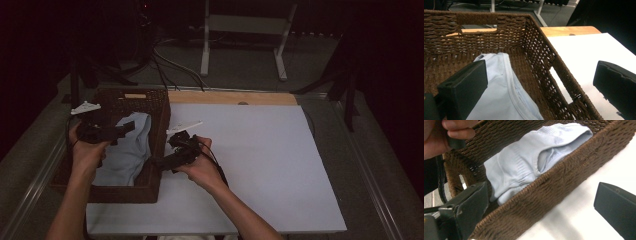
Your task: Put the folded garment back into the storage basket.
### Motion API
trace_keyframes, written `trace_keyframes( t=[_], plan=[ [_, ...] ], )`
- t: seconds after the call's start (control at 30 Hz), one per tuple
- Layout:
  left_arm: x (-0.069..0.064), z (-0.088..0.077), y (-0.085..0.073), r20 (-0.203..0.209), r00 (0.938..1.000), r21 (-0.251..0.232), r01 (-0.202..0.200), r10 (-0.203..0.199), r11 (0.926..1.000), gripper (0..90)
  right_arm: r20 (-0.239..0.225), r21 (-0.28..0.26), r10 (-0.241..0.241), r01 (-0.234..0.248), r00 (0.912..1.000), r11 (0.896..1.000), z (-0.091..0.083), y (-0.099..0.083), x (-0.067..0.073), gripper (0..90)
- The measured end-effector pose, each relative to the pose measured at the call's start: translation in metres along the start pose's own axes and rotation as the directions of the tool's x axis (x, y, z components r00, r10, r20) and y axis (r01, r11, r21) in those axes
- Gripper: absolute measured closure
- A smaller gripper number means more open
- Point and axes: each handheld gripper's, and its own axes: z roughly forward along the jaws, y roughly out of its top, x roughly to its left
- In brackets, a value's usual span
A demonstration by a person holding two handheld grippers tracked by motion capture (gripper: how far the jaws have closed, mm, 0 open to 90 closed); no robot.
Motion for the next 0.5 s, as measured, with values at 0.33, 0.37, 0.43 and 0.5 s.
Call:
trace_keyframes(
  t=[0.33, 0.37, 0.43, 0.5],
  plan=[
    [-0.012, 0.001, -0.005, 0.022, 0.9996, -0.006, -0.019, 0.019, 0.9998, 1.1, 0.015, -0.010, 0.004, -0.004, 0.9999, 1.000, -0.009, -0.006, -0.010, 0.0],
    [-0.013, 0.002, -0.006, 0.026, 0.9995, -0.004, -0.019, 0.019, 0.9998, 1.1, 0.017, -0.011, 0.003, -0.003, 0.9998, 1.000, -0.010, -0.007, -0.011, 0.0],
    [-0.015, 0.002, -0.007, 0.030, 0.9993, -0.006, -0.020, 0.020, 0.9998, 1.1, 0.016, -0.013, 0.005, -0.004, 0.9999, 1.000, -0.011, -0.008, -0.012, 0.0],
    [-0.017, 0.002, -0.008, 0.037, 0.9991, -0.005, -0.022, 0.022, 0.9997, 1.1, 0.020, -0.015, 0.006, -0.006, 0.9998, 1.000, -0.012, -0.009, -0.014, 0.0]
  ],
)
